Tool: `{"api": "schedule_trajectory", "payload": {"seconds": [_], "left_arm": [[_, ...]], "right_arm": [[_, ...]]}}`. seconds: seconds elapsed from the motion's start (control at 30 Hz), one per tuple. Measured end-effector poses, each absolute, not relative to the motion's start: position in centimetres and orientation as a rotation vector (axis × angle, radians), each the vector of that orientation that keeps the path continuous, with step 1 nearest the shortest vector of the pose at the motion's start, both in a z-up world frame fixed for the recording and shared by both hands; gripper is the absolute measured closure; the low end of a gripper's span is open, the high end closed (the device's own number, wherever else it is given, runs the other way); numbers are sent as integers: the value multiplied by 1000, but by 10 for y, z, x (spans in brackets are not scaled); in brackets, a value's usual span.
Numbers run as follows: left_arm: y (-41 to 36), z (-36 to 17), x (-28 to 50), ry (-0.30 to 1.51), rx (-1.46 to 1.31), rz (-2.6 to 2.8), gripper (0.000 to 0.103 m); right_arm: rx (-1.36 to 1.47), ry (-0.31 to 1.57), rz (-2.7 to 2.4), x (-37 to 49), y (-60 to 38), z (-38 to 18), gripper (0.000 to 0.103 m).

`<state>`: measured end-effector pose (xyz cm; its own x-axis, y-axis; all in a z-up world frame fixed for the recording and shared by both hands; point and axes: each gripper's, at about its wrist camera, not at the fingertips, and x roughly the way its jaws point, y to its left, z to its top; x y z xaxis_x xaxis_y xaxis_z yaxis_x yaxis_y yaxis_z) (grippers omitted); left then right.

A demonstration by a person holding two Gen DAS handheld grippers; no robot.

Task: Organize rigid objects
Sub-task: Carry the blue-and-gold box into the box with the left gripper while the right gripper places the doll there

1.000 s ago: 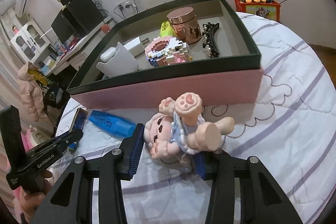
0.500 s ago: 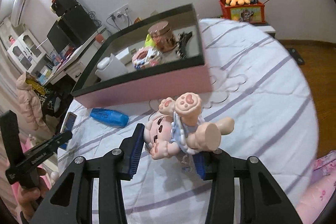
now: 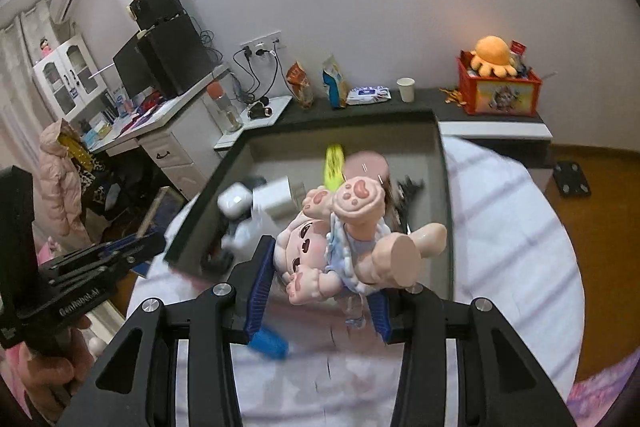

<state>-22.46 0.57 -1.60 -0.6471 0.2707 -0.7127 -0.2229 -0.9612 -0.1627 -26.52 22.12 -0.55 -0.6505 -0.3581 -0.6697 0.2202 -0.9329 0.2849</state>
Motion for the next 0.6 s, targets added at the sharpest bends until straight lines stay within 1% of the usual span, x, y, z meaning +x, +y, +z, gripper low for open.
{"api": "schedule_trajectory", "payload": {"seconds": [0.17, 0.4, 0.47, 0.5, 0.53, 0.6], "left_arm": [[24, -30, -267, -70, -1212, 2588, 87], [37, -57, -292, -39, -1300, 2555, 87], [39, -62, -294, -21, -1321, 2563, 81], [39, -63, -294, -21, -1328, 2561, 70], [38, -62, -293, -16, -1325, 2574, 51], [35, -59, -291, -3, -1307, 2615, 39]], "right_arm": [[1183, -213, -2555, -303, 209, -21, 60], [1289, -172, -2539, -326, 204, -54, 59], [1304, -155, -2560, -329, 205, -57, 59], [1306, -151, -2561, -328, 205, -58, 53], [1304, -154, -2563, -328, 206, -58, 46], [1303, -146, -2585, -327, 209, -55, 38]]}}
